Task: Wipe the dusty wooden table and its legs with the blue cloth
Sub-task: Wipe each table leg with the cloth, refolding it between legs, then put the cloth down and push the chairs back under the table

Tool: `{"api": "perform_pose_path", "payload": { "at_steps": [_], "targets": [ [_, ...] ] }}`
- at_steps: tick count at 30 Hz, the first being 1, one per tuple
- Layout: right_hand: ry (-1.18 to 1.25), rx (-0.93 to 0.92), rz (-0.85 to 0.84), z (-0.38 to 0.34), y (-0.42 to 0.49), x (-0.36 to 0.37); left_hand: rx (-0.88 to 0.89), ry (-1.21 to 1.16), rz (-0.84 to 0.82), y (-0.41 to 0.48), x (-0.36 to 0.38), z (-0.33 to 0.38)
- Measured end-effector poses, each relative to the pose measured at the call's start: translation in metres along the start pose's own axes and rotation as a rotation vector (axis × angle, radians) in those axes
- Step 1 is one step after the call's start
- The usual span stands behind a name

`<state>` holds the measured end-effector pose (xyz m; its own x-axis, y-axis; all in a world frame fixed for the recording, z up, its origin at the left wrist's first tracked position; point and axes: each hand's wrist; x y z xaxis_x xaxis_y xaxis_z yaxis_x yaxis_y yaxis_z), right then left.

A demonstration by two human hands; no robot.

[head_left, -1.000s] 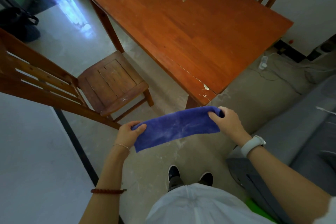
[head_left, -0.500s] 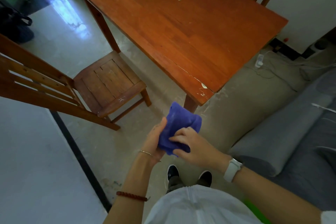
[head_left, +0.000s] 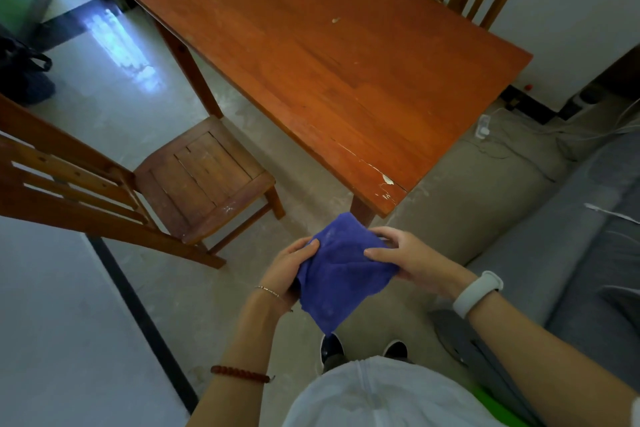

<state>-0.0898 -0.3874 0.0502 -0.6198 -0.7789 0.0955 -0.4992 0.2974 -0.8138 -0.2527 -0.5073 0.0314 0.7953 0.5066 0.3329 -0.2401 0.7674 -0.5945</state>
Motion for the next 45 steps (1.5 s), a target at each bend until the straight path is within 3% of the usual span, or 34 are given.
{"api": "perform_pose_path", "payload": {
  "at_steps": [3, 6, 10, 12, 18, 21, 27, 30, 33, 40, 45],
  "targets": [
    [0.023, 0.084, -0.010, 0.000, 0.005, -0.011, -0.065, 0.142, 0.133, 0.014, 0.002, -0.003],
    [0.103, 0.080, 0.017, -0.004, 0.007, -0.027, -0.031, 0.089, 0.234, 0.029, 0.011, -0.001],
    [0.150, -0.121, 0.324, -0.021, 0.020, -0.048, 0.073, 0.013, 0.312, 0.055, 0.032, 0.014],
    [0.060, -0.239, 0.413, -0.033, 0.030, -0.062, 0.159, 0.051, 0.260, 0.072, 0.044, 0.025],
    [-0.319, -0.488, 0.490, -0.065, 0.061, -0.120, 0.421, 0.590, 0.286, 0.143, 0.084, 0.059],
    [-0.429, -0.528, 0.518, -0.072, 0.077, -0.147, 0.437, 0.749, 0.331, 0.173, 0.102, 0.060],
    [-0.689, -0.422, 0.448, -0.066, 0.100, -0.171, 0.390, 0.997, 0.452, 0.202, 0.116, 0.048],
    [-0.873, -0.465, 0.555, -0.067, 0.100, -0.175, 0.377, 1.172, 0.507, 0.200, 0.117, 0.042],
    [-0.996, -0.520, 0.620, -0.077, 0.100, -0.170, 0.399, 1.183, 0.564, 0.194, 0.116, 0.043],
    [-1.284, -0.787, 0.404, -0.129, 0.104, -0.095, 0.556, 1.372, 0.754, 0.138, 0.058, 0.067],
    [-1.359, -0.881, 0.202, -0.146, 0.112, 0.001, 0.402, 1.281, 0.923, 0.060, -0.029, 0.062]
  ]
}}
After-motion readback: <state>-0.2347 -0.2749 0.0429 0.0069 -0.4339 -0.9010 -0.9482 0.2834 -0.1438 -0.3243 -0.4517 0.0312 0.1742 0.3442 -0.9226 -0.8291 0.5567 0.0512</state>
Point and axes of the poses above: each hand's wrist, its own y-axis towards the middle knuckle, its own x-axis out of the palm, z = x × y, and after that the axes turned 9 degrees about x, right-handed
